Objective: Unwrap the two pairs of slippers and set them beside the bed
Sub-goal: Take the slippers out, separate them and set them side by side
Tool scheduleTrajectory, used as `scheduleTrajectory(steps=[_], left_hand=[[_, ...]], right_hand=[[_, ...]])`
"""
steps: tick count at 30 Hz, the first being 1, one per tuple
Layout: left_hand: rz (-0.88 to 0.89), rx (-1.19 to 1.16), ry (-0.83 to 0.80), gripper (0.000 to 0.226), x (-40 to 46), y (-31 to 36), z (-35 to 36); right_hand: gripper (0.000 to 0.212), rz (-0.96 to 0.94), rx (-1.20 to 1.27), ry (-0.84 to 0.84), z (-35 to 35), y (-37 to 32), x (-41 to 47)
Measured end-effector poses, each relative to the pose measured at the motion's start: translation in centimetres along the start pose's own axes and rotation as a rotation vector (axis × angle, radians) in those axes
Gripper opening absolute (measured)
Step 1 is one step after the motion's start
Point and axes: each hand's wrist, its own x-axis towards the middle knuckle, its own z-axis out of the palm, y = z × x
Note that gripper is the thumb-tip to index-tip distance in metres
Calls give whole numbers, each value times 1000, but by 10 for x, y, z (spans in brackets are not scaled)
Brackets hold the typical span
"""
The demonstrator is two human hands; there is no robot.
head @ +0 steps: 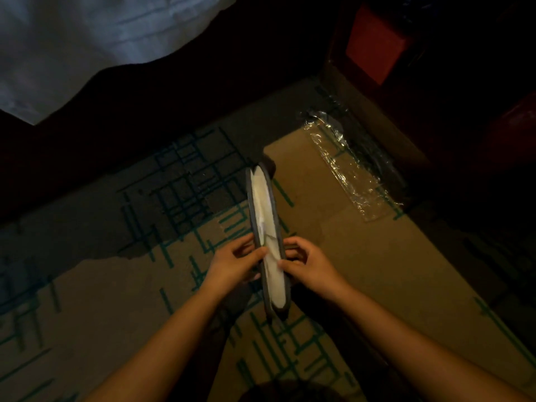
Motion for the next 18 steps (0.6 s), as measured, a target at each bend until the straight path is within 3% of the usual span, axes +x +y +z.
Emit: scheduleTrajectory(steps=[4,6,10,18], left_hand=[[-128,-257,-3,16,6,-9,-14],[-178,-377,-3,19,7,-14,-18],[-212,-578,-56,21,4,-21,-12],[-258,-645,-204,17,-4,-17,5]], right_hand=[[23,-12,59,293,-31,-4,-1],[17,-4,125,401,-53,-7,-3],[17,51,292,291,-70,-18,-14],[15,137,95,42,-46,-13,-17]])
